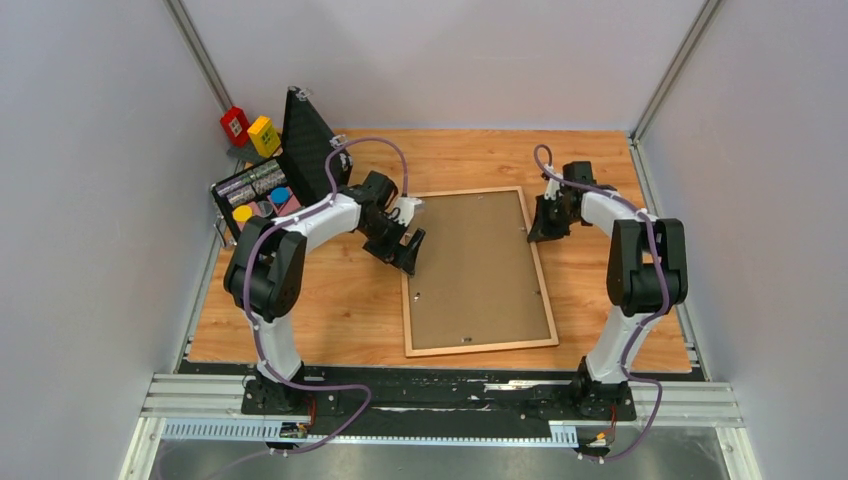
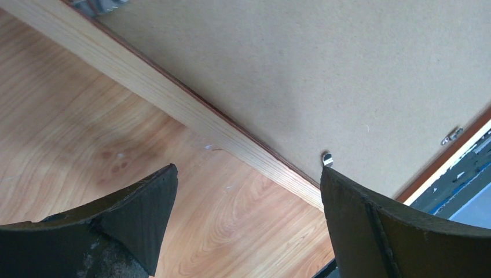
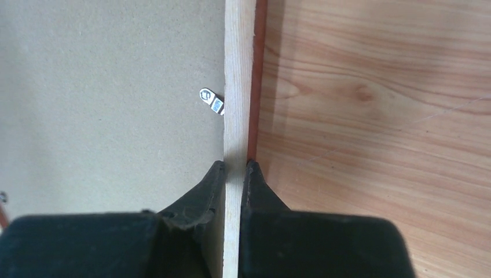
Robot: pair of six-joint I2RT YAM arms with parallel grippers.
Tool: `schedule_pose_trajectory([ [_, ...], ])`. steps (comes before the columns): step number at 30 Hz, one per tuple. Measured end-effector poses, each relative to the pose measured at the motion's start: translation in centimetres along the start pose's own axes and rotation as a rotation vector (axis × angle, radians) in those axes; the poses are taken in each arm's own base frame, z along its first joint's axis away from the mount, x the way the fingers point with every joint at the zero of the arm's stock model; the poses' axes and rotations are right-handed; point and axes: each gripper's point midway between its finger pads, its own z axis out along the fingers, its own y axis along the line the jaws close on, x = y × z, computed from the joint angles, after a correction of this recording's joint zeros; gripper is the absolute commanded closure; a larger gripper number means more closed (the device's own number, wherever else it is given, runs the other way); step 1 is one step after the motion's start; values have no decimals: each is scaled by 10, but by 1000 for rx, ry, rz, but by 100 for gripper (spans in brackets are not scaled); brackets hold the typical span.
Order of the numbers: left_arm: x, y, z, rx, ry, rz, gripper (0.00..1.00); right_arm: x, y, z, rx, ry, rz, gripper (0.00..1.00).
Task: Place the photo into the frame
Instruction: Install the photo frame at the center of the board.
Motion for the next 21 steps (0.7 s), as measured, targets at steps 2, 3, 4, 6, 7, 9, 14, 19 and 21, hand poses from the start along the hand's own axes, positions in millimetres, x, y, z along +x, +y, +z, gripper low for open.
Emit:
schedule_pose_trajectory([
  [2,0,-5,2,5,4,13,0,-4,-3,1,-28,-3,46,100],
  [3,1,-8,4,8,8,20,0,-6,-4,2,-42,-4,67,100],
  [4,3,-11,5,12,14,25,0,-7,-6,2,-59,-7,93,100],
  [6,7,-16,8,21,26,35,0,-10,-10,2,-91,-12,140,100],
  [7,7,-18,9,25,29,39,0,-11,-11,2,-106,-15,160,100],
  [9,7,-23,11,35,31,47,0,-13,-15,1,-139,-24,209,100],
  [14,6,-29,19,53,44,47,0,-18,-24,-2,-192,-45,306,100],
  [19,-6,-31,25,53,32,50,3,-18,-39,1,-164,-75,349,100],
  [21,-9,-32,26,45,29,54,5,-10,-41,3,-156,-58,372,100],
])
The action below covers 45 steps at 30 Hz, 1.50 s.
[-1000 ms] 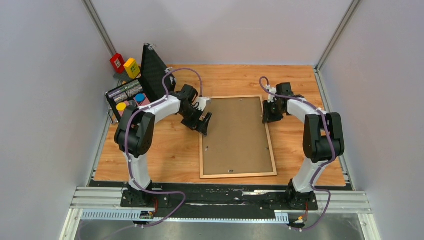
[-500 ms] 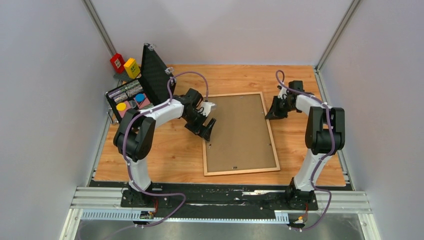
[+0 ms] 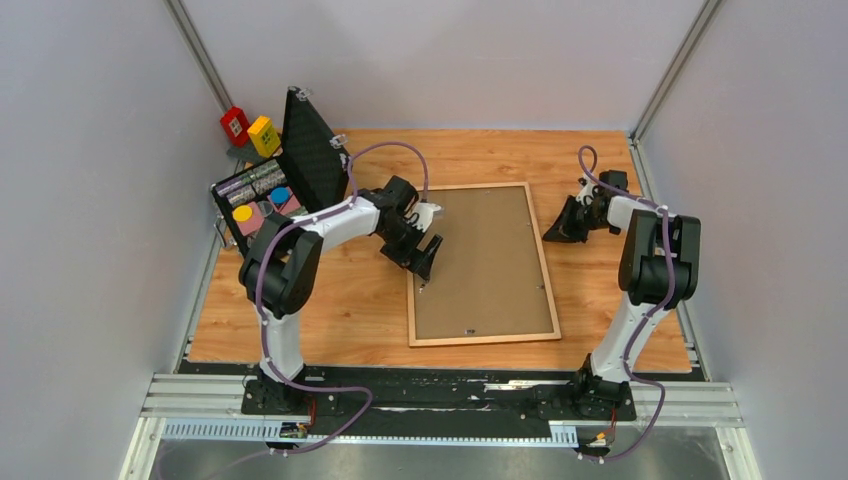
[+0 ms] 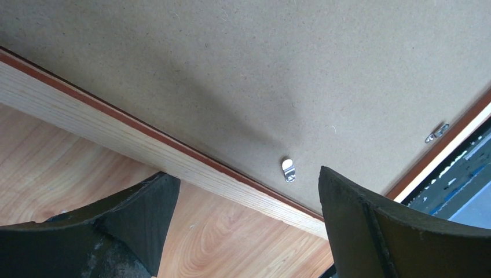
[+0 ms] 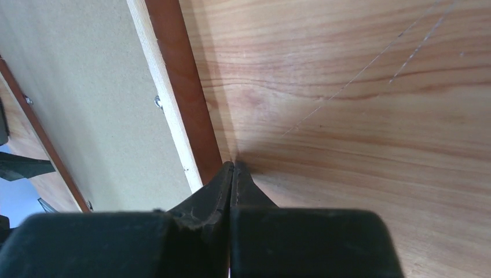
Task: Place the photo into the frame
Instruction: Install the photo frame at the center of the board.
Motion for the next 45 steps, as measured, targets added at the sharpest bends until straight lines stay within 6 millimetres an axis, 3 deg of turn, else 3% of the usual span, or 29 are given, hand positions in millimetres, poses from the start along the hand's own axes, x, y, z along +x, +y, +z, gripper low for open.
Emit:
schedule_pose_trajectory([
  [6,0,1,5,-79,10,18,7,0,0,0,-4,-2,8,98],
  [8,1,1,6,-112,10,34,7,-1,-1,-1,-8,-4,9,93],
  [15,4,0,9,-191,2,70,4,-2,1,-4,-30,-12,-5,59],
  [18,5,0,11,-214,-3,84,5,-4,4,-10,-48,-23,-15,53],
  [34,6,4,12,-260,-20,89,31,-5,31,-28,-159,-46,-86,49],
  [45,6,1,12,-242,-21,98,40,3,39,-30,-220,-15,-117,44],
])
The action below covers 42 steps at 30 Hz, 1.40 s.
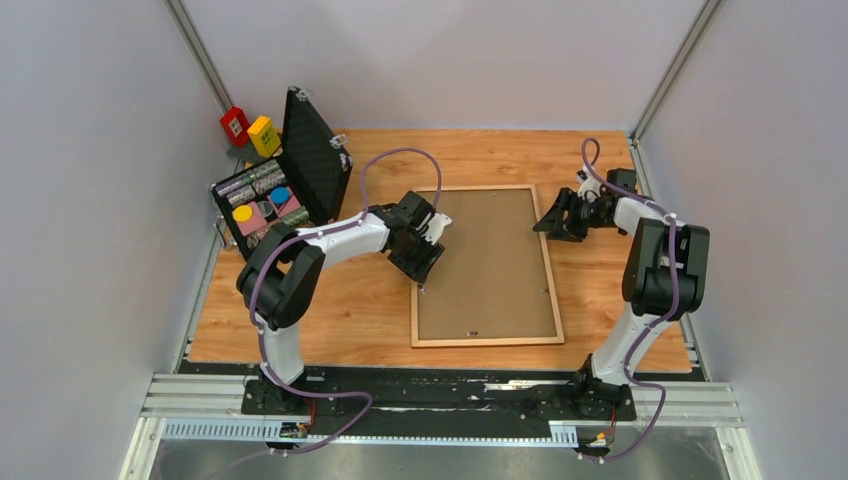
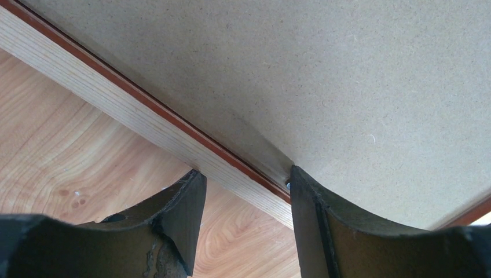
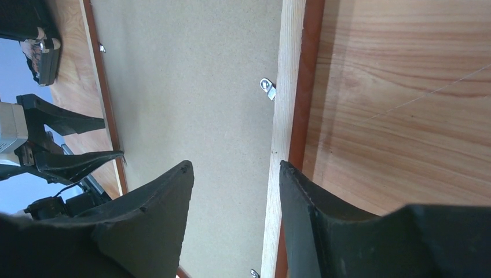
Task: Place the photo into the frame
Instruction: Install the photo frame at the center of the board.
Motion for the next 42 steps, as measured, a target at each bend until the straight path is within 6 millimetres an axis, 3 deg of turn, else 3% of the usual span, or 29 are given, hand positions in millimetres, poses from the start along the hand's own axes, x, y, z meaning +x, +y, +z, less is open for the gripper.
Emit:
schedule_pose_trajectory([
  [16,-1,1,-1,0,3,30,37,10,-24,15,173,40,-57,48],
  [22,0,1,-2,-5,8,41,37,13,-28,25,267,58,-117,67],
  [27,1,1,-3,-10,18,46,36,10,-31,26,339,55,-148,99],
  [35,-2,4,-2,-20,34,66,21,-1,-33,27,405,40,-159,100],
  [42,-9,3,0,-8,41,76,18,-15,-38,29,409,13,-117,100],
])
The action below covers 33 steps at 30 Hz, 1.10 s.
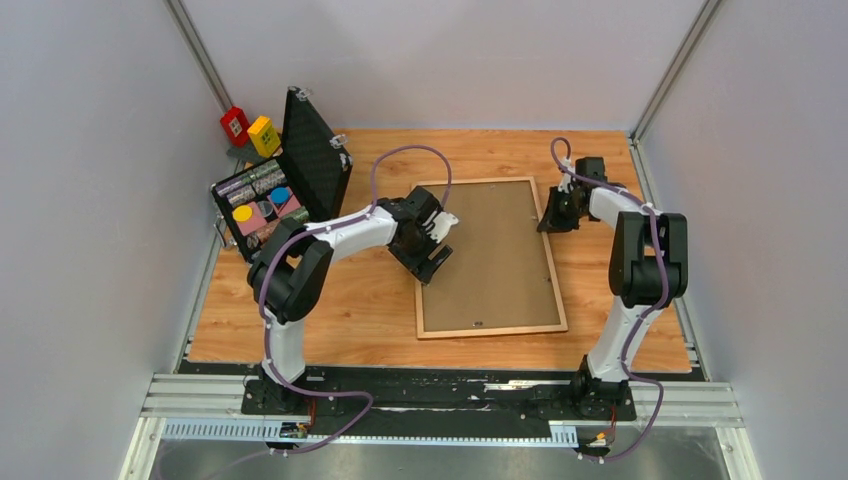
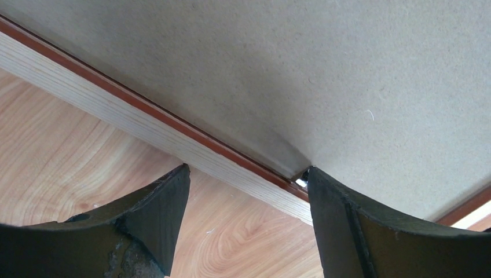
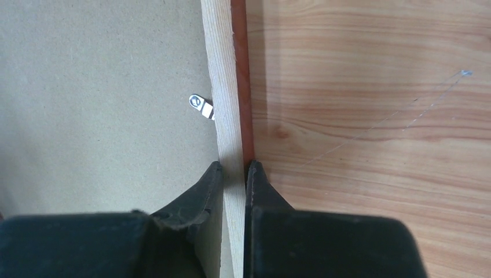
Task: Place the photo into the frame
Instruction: Install the photo frame at the center of the board, then adjust the photo frame at the center of the board.
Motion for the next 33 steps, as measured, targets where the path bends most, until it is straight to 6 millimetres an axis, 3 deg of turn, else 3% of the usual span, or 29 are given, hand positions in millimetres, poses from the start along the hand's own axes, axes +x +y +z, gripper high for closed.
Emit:
schedule_pose_trajectory([
  [9,-1,-3,3,20,10,4,17,-5,-6,1,-12,-16,30,100],
  [16,-1,-4,2,36,7,0,1,-10,-14,-1,-16,-35,52,100],
  [21,-1,-3,-1,53,0,-9,0,-11,-22,-4,-23,-40,55,100],
  [33,-9,43,-47,13,-104,-84,0,-29,-20,4,-84,24,-156,100],
])
